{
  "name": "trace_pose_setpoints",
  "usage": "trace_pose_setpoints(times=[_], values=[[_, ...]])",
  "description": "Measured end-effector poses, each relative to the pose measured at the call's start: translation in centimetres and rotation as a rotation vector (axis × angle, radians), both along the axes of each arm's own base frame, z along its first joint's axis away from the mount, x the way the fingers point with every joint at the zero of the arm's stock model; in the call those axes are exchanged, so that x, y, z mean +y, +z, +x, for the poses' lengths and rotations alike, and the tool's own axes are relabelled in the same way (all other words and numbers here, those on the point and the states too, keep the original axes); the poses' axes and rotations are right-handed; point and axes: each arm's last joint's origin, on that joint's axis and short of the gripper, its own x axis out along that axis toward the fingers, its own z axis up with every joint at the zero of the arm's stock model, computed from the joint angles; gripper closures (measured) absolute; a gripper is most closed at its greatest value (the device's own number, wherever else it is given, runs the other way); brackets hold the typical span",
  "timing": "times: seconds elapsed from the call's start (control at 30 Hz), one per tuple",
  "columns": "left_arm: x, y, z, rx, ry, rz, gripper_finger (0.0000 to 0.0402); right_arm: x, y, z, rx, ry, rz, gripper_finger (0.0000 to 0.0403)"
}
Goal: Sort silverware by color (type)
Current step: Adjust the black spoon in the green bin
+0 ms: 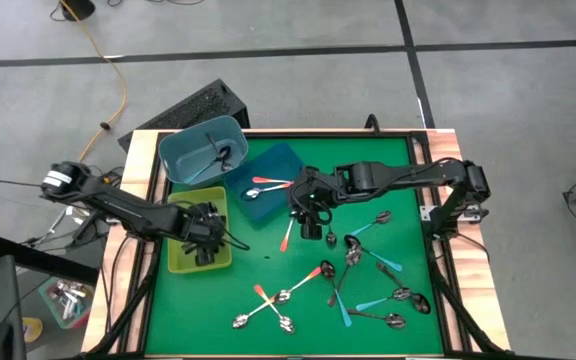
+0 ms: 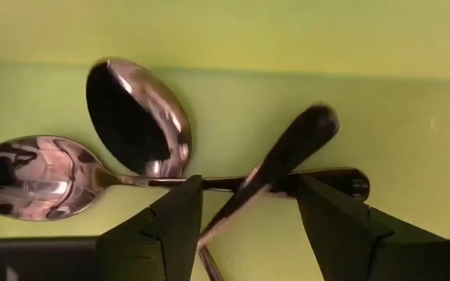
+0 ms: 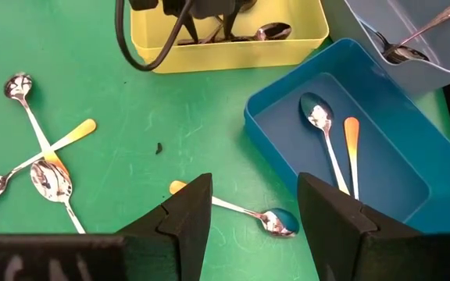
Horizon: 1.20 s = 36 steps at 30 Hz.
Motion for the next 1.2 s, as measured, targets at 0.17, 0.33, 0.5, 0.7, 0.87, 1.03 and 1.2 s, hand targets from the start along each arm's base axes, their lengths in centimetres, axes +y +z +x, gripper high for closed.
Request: trace_pose_setpoints(times=[0.17, 0.33, 0.5, 0.7, 0.87, 1.03, 1.2], values=[[-0.1, -0.7, 0.5, 0.034, -0.044, 0.018, 0.0207, 0.0, 0.0, 0.0, 0.000, 0.000, 0.000, 0.0205], [0.0, -0.8, 0.7, 0.033, -0.046, -0.009, 0.0239, 0.0, 0.0, 0.0, 0.000, 0.000, 0.000, 0.0205], [0.0, -0.7, 0.5, 0.032, -0.036, -0.018, 0.0327, 0.0, 0.0, 0.0, 0.000, 0.000, 0.000, 0.0205], [0.1, -0.7, 0.4, 0.031, -0.011, -0.017, 0.0392, 0.0, 0.0, 0.0, 0.000, -0.001, 0.001, 0.0205], [0.1, 0.2, 0.3, -0.001, 0.040, -0.031, 0.0401, 0.0, 0.0, 0.0, 0.000, 0.000, 0.000, 0.0205], [0.1, 1.8, 0.3, -0.056, 0.068, -0.056, 0.0400, 0.0, 0.0, 0.0, 0.000, 0.000, 0.000, 0.0205], [0.2, 2.9, 0.1, -0.126, 0.103, -0.081, 0.0400, 0.0, 0.0, 0.0, 0.000, 0.001, -0.001, 0.0205]])
